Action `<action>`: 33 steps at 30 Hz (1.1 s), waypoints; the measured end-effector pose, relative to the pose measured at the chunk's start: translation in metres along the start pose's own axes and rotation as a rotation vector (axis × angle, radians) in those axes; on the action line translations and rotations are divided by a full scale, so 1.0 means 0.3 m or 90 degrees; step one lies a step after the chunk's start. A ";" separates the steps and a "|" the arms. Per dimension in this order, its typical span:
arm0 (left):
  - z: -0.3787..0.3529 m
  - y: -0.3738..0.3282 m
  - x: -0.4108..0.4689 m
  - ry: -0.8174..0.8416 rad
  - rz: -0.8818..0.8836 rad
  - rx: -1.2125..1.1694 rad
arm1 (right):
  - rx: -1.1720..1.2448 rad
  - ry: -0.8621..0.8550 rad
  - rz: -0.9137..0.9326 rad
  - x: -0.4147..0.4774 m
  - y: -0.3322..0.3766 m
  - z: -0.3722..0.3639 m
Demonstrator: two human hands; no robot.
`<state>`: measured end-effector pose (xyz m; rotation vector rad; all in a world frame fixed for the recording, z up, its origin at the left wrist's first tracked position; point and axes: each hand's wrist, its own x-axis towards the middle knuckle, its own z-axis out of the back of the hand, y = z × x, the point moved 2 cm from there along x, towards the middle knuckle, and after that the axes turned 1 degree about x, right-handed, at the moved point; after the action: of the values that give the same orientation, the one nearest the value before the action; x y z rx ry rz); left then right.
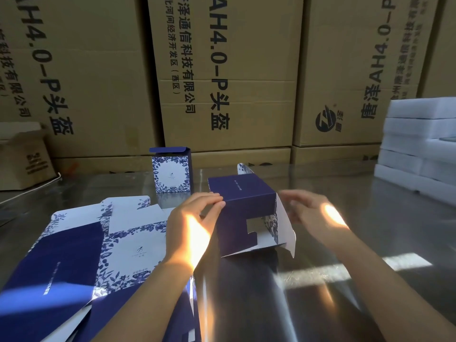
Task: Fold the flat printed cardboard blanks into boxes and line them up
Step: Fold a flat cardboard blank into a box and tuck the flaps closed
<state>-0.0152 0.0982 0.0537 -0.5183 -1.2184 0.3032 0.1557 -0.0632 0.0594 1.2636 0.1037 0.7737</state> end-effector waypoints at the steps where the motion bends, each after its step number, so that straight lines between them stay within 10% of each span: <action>1: 0.002 0.007 0.001 -0.004 0.010 -0.009 | -0.075 0.036 -0.045 0.000 -0.021 -0.006; 6: 0.005 0.019 0.004 -0.017 0.023 -0.036 | -0.376 0.213 -0.049 -0.037 -0.069 -0.041; 12: 0.005 0.020 0.001 -0.011 0.019 -0.025 | -0.236 0.296 -0.066 -0.054 -0.067 -0.064; 25: -0.010 -0.001 -0.020 0.041 0.029 0.051 | 0.252 0.089 -0.163 -0.018 -0.075 -0.129; 33: -0.017 -0.011 -0.031 0.162 0.125 0.056 | 0.273 -0.065 -0.035 -0.014 -0.055 -0.122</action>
<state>-0.0136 0.0896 0.0466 -0.5822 -0.9050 0.4416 0.1427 -0.0373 0.0314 1.6972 0.2300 0.6565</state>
